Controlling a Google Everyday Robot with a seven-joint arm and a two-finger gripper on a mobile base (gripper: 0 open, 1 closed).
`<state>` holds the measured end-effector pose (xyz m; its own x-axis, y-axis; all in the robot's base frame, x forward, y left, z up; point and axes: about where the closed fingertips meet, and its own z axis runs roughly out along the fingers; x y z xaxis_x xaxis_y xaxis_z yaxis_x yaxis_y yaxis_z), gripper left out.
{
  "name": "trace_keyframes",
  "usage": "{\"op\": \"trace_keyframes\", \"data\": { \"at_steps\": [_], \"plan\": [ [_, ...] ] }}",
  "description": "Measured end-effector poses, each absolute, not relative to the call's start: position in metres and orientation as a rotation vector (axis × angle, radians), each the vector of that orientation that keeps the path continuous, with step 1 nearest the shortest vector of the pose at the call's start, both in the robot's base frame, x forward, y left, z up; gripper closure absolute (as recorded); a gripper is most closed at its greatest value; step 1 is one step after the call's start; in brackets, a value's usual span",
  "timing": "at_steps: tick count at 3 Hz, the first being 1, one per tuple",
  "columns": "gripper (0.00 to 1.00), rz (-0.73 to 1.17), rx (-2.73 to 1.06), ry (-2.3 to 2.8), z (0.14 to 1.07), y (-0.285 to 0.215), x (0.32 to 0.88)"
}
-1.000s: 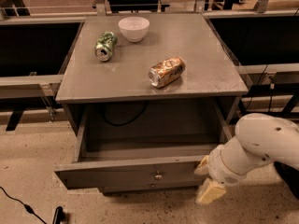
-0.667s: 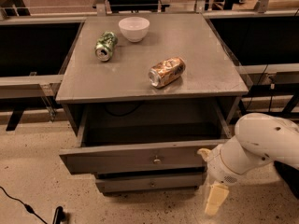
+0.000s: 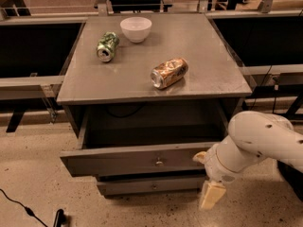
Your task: Close top drawer
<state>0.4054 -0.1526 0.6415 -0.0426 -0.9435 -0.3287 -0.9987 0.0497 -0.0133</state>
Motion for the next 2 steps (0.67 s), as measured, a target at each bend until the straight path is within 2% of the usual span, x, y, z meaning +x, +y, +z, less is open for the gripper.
{"op": "trace_keyframes", "data": {
  "at_steps": [1, 2],
  "plan": [
    [0.42, 0.33, -2.053, 1.979, 0.639, -0.142, 0.417],
    [0.64, 0.257, -2.08, 1.925, 0.638, -0.142, 0.437]
  ]
}}
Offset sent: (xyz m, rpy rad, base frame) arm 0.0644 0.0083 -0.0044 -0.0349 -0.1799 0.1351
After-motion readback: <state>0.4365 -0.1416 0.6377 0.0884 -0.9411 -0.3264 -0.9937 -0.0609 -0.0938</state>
